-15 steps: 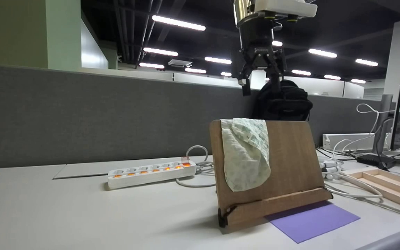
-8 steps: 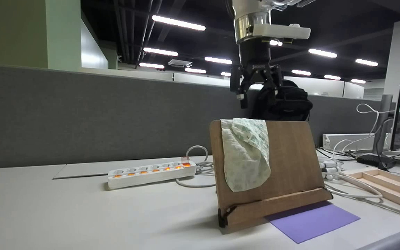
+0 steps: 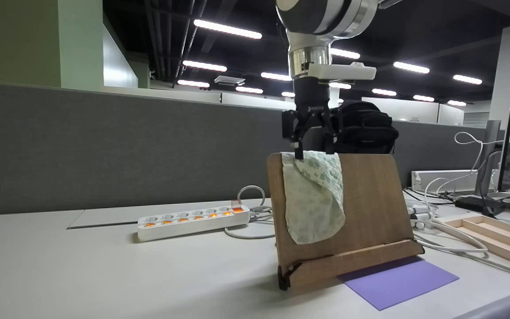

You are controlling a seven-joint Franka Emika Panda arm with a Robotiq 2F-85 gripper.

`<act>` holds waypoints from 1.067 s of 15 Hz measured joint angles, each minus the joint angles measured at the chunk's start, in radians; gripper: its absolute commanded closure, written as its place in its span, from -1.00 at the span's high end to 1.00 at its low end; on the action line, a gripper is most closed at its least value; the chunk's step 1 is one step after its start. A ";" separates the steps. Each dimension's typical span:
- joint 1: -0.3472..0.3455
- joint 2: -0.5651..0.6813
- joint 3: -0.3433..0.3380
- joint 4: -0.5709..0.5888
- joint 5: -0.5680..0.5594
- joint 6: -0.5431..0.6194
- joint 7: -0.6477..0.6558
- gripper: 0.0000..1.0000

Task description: Put the cloth on the table

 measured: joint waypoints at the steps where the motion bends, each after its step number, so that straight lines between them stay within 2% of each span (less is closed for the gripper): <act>1: 0.004 0.015 0.000 0.004 0.000 0.009 0.000 0.05; 8: 0.047 0.053 0.005 0.020 0.001 0.024 0.000 -0.90; 9: 0.054 0.051 0.006 0.020 0.003 0.024 -0.001 -0.98; 16: 0.124 0.050 0.060 0.049 0.006 0.017 -0.002 -0.99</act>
